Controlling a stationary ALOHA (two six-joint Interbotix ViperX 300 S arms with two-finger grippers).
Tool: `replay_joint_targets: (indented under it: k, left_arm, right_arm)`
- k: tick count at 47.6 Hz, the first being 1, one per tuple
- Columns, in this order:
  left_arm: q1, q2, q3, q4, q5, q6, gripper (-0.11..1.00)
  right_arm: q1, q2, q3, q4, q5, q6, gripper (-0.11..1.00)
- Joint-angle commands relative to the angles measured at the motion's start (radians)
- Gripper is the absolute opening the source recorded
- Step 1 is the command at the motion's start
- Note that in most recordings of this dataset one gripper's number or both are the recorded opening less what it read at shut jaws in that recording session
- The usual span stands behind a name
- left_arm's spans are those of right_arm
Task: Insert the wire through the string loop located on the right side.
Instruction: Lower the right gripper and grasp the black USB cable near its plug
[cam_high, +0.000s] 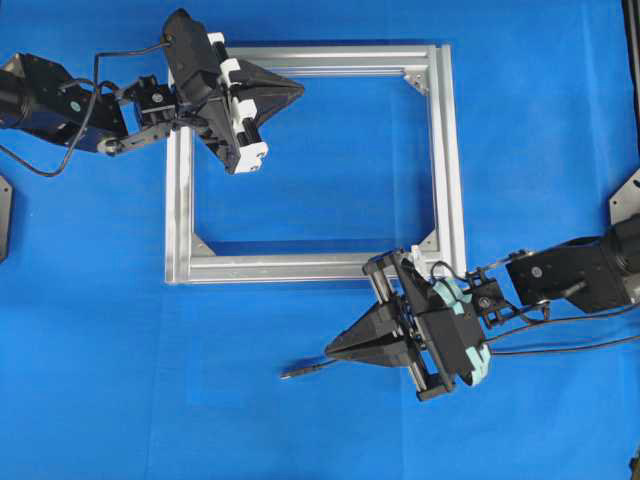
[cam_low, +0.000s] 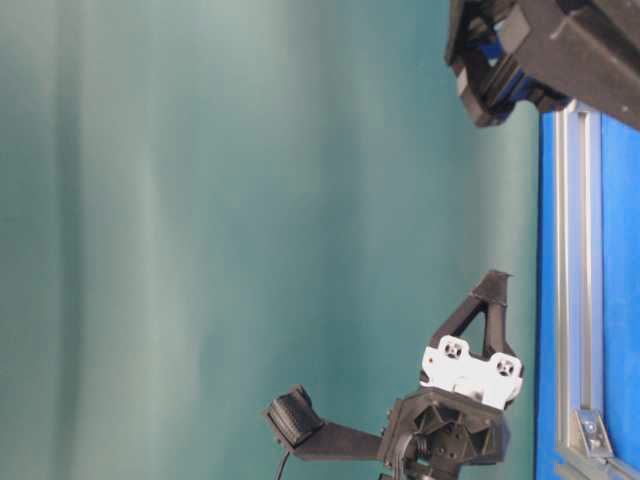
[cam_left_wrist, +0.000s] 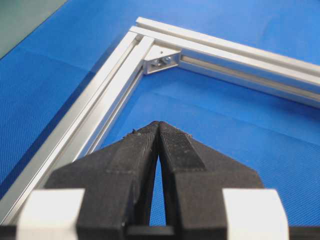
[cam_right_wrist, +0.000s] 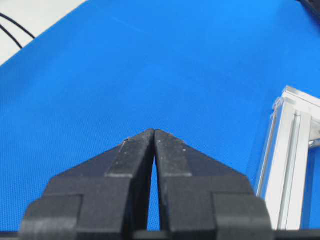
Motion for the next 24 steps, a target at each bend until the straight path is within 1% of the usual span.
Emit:
replay_joint_targets:
  k: [1, 7, 15, 24]
  left_arm:
    - [-0.003, -0.038, -0.009, 0.015, 0.009, 0.006, 0.00]
    - [-0.003, -0.040, -0.003, 0.015, 0.015, 0.006, 0.00]
    - [-0.003, -0.040, -0.003, 0.015, 0.015, 0.006, 0.00]
    - [-0.003, -0.040, -0.005, 0.017, 0.015, 0.006, 0.00]
  right_arm:
    - [0.012, -0.043, -0.014, 0.002, -0.005, 0.003, 0.00]
    - [0.014, -0.055, -0.014, 0.002, 0.044, 0.006, -0.06]
    - [0.015, -0.055, -0.015, 0.002, 0.069, 0.038, -0.06]
    - [0.023, -0.057, -0.009, 0.000, 0.071, 0.072, -0.06]
